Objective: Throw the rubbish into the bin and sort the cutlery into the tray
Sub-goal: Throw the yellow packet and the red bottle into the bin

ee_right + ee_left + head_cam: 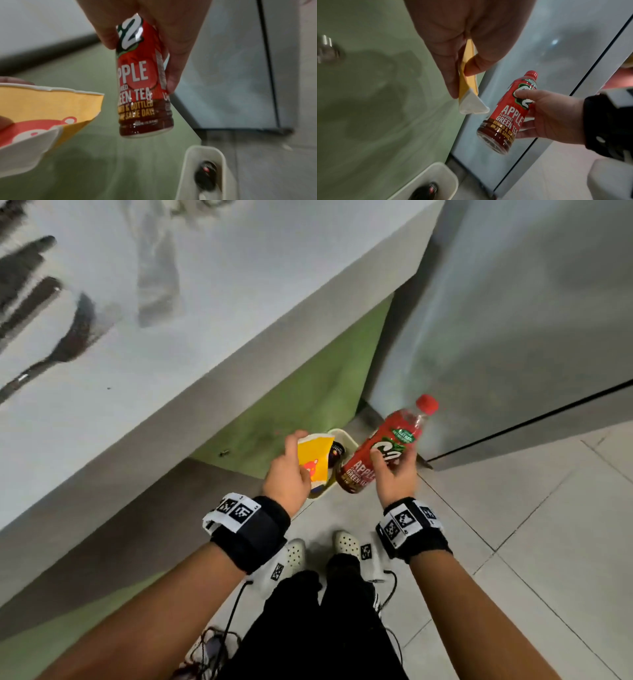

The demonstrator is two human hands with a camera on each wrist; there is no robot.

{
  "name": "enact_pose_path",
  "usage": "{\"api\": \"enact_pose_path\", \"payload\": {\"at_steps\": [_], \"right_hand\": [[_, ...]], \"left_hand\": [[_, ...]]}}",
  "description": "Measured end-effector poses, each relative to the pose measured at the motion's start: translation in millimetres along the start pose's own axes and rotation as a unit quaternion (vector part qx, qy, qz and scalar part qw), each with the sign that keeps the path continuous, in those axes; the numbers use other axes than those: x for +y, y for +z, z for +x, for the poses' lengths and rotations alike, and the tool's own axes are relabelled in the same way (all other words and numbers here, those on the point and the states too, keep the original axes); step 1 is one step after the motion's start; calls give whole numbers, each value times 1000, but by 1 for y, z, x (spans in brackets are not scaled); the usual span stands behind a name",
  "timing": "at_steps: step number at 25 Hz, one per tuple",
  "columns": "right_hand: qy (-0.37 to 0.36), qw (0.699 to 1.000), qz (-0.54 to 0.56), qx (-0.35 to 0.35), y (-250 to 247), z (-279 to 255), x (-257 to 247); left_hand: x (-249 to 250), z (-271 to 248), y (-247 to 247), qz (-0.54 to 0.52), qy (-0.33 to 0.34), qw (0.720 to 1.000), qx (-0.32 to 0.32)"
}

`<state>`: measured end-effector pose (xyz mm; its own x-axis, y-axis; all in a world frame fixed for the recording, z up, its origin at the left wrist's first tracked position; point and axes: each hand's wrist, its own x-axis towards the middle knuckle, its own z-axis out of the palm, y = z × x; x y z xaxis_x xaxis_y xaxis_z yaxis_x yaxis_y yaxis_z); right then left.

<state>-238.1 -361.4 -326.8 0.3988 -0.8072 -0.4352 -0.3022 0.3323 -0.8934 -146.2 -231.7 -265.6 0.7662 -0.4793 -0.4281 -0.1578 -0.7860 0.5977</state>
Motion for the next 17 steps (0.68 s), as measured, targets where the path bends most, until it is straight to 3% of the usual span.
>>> {"api": "enact_pose_path", "payload": {"at_steps": [3, 9, 13, 17], "right_hand": [[92, 996, -20, 9, 27, 45, 78], [191, 978, -84, -10, 80, 125, 211], [239, 966, -99, -8, 99, 166, 265], [278, 952, -123, -42, 105, 175, 282]], "left_hand": [[-46, 58, 66, 45, -42, 998, -32], [-125, 157, 176, 150, -52, 986, -45], [-165, 202, 225, 194, -56, 978, -48], [-180, 221, 244, 177, -56, 978, -96]]}}
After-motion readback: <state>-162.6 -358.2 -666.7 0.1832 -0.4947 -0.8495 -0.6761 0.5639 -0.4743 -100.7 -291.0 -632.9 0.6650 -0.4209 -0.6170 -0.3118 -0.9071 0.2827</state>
